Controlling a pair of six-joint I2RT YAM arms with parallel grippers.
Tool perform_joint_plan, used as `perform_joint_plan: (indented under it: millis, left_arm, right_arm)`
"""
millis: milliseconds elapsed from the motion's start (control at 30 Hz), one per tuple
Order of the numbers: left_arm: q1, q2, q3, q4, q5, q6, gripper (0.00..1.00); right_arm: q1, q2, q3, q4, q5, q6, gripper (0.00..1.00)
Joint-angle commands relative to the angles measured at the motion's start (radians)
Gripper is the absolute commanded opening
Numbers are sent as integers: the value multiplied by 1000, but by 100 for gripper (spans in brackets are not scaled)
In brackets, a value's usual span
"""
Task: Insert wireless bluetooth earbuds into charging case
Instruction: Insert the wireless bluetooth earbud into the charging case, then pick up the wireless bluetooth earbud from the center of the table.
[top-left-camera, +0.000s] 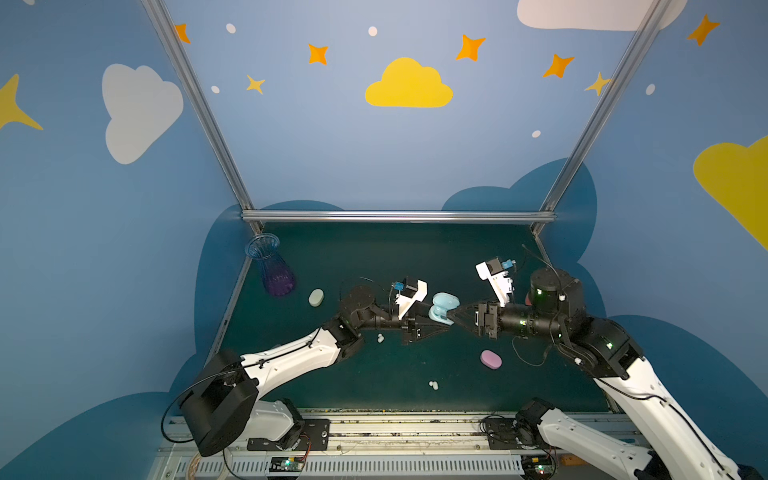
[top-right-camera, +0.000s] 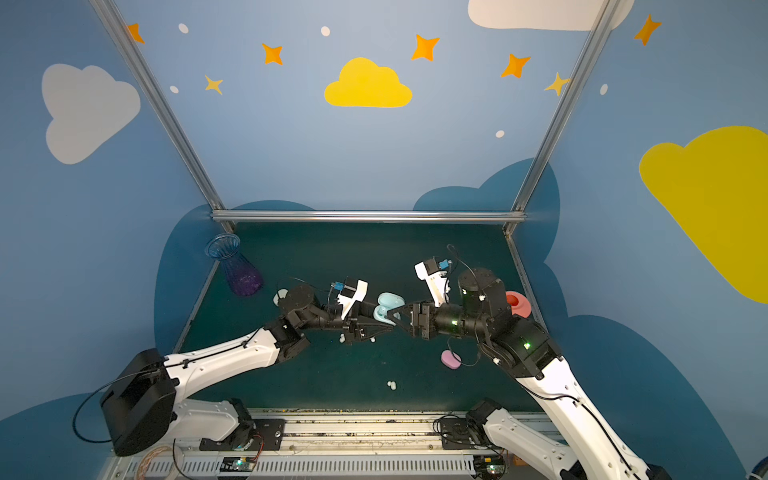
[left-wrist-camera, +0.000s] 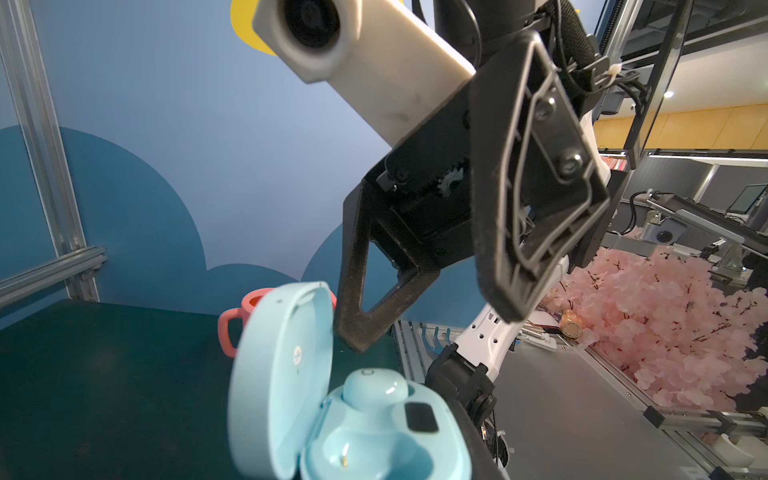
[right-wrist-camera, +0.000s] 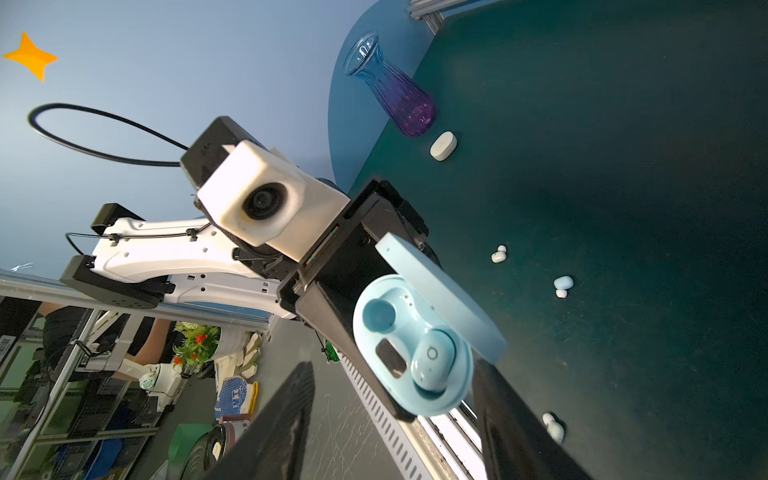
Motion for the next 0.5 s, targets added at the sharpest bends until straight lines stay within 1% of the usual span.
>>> perform_joint_plan:
  millis: [0, 200, 367, 467]
  left_arm:
    - [8, -6, 9, -19, -17, 7, 13]
    - [102, -42, -53, -48, -60, -57, 13]
    - [190, -155, -85, -195, -98, -52, 13]
    - [254, -235, -104, -265, -107, -60, 13]
  right_arm:
    - [7, -19, 38, -32, 7, -10, 61]
    - [9, -49, 4, -68, 38, -16, 64]
    - [10, -41, -79, -75, 70, -47, 65]
    - [16, -10, -155, -34, 81, -50, 65]
